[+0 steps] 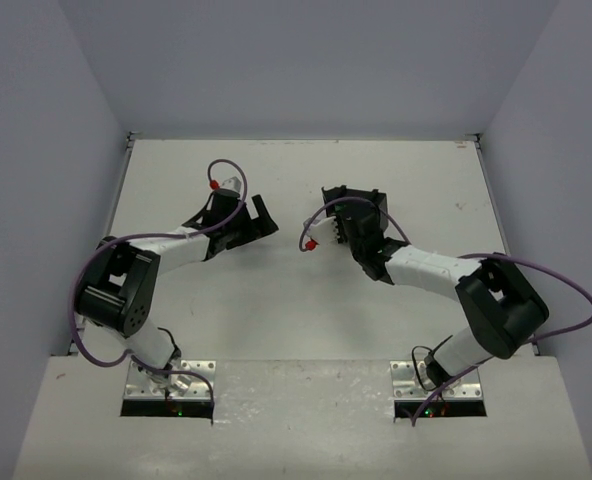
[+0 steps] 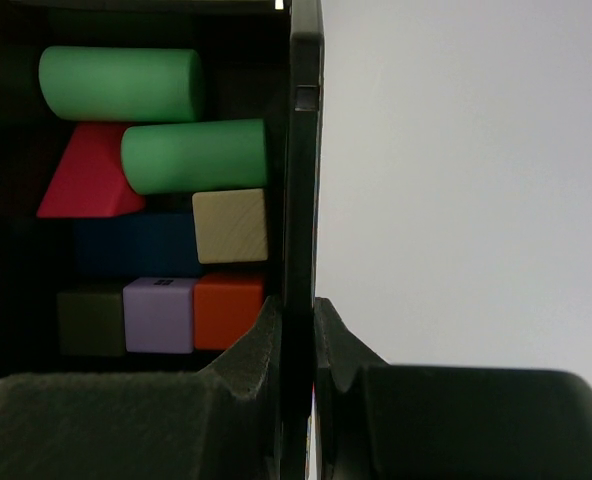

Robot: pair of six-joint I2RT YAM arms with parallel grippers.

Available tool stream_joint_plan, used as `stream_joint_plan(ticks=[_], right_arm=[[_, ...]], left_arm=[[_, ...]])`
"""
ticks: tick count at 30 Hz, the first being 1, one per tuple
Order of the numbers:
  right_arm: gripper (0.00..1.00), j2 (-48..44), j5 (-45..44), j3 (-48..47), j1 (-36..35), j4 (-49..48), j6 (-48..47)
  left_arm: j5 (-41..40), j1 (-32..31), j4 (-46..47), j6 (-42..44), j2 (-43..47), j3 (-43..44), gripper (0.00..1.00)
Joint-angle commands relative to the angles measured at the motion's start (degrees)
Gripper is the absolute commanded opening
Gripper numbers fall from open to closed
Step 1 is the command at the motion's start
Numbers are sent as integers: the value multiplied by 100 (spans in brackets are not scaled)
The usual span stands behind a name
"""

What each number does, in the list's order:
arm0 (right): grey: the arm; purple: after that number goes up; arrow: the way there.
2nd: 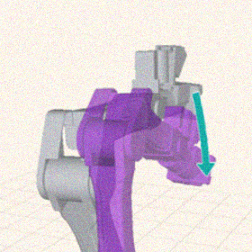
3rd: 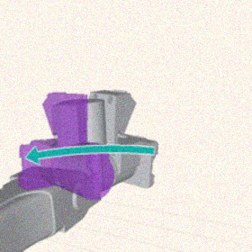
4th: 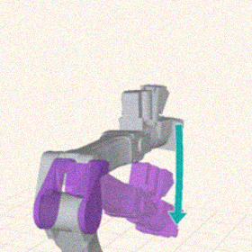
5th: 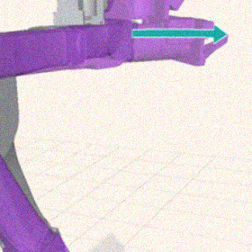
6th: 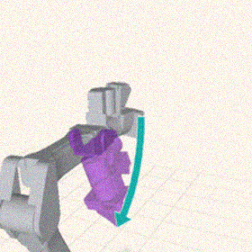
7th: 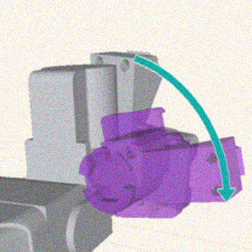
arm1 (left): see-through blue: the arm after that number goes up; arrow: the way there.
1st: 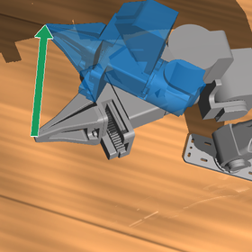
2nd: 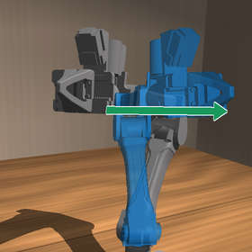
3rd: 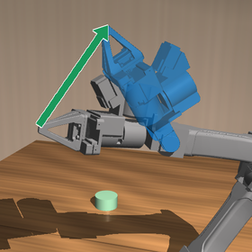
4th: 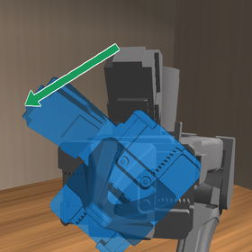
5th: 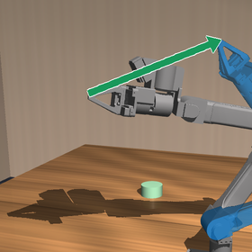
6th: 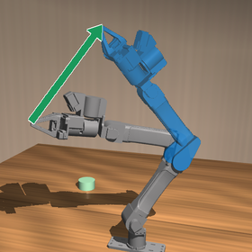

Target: Build the wood block tower

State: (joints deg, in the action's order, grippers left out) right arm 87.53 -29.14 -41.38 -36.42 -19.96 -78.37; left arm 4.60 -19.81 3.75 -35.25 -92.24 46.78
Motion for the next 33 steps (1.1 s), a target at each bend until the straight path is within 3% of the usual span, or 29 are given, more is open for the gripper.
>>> stream_joint_plan(ticks=[1,5,14,33], right_arm=[[0,90,-400,-49,-138,-701,-263],[0,230,-646,-98,-243,-793,-329],[0,617,-1340,18,-592,-2158,-1321],[0,835,-1647,68,-1012,-2353,-1618]], left_arm=[[3,-23,293,-22,34,132,100],[-56,-23,293,-8,66,15,100],[-49,-23,276,-17,132,-110,100],[-16,-31,299,-44,59,-192,100]])
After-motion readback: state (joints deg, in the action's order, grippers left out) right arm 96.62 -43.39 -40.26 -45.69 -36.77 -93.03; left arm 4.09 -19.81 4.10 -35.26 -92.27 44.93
